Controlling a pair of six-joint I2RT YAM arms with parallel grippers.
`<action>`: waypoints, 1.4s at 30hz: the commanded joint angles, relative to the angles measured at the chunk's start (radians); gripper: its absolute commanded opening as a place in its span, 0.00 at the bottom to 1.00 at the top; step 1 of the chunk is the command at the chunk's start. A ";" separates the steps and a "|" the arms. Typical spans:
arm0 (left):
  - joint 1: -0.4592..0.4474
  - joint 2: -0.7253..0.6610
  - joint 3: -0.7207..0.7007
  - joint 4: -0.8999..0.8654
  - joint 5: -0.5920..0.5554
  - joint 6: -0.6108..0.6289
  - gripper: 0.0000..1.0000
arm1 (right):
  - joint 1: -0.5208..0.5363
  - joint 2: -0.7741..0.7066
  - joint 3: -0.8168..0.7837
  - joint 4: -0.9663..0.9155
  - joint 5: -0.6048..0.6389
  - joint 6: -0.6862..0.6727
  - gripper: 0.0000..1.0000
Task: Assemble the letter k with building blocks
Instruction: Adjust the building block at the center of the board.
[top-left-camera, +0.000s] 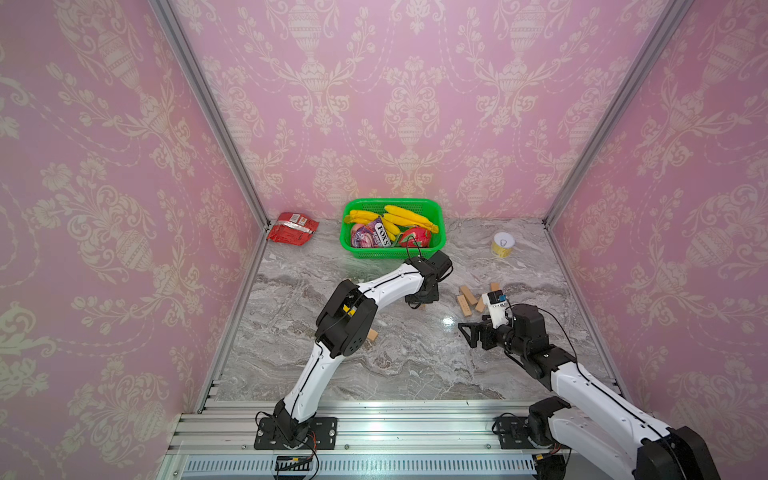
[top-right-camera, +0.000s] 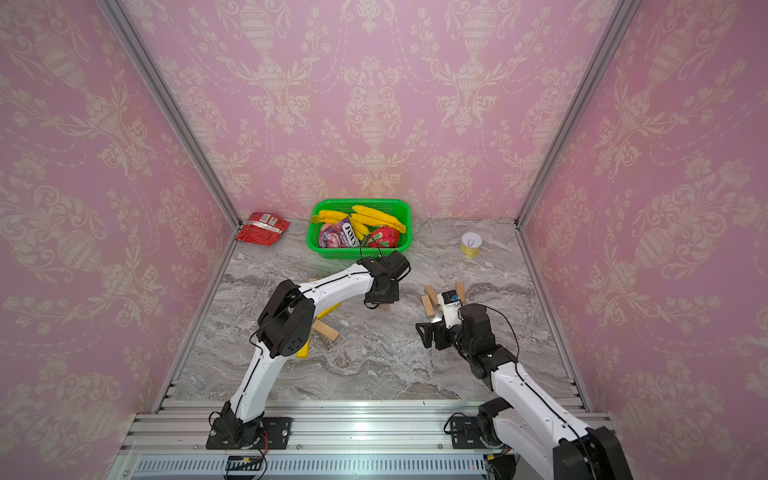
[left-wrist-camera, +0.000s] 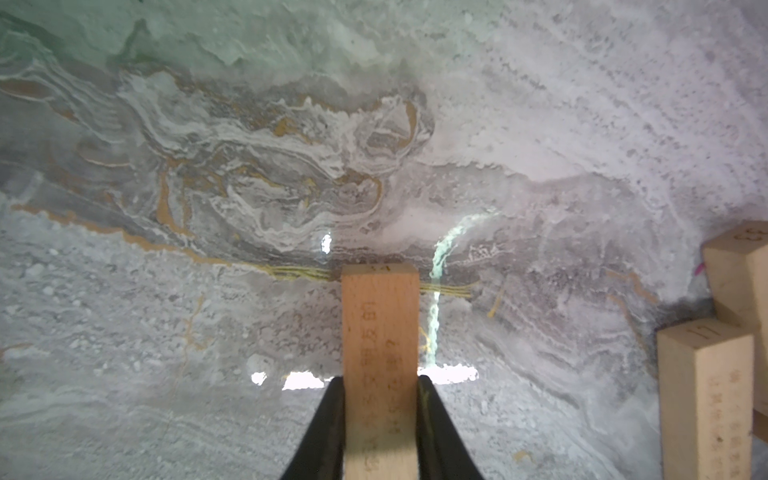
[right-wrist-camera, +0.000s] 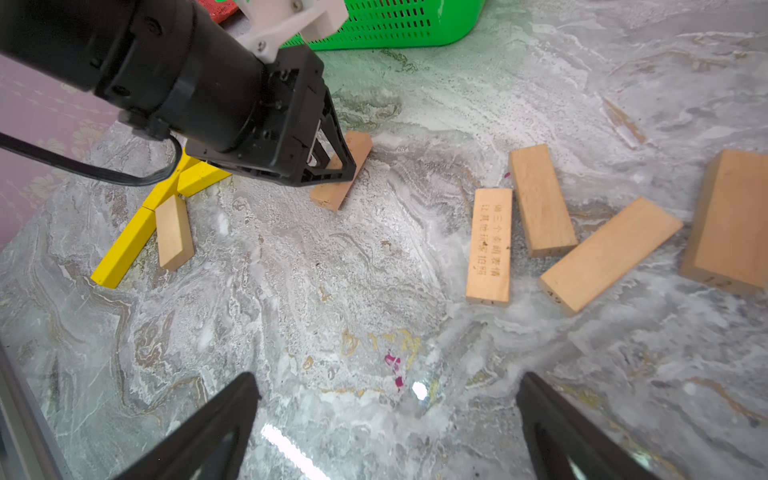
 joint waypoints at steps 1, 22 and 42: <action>0.012 0.016 0.000 -0.034 0.011 0.026 0.20 | -0.006 -0.006 -0.006 0.037 -0.011 0.011 1.00; 0.026 0.017 -0.038 -0.020 0.018 0.023 0.31 | -0.004 -0.019 -0.017 0.053 -0.054 -0.005 1.00; 0.027 -0.149 -0.116 0.040 0.074 0.129 0.47 | -0.003 -0.002 -0.014 0.056 -0.059 -0.006 1.00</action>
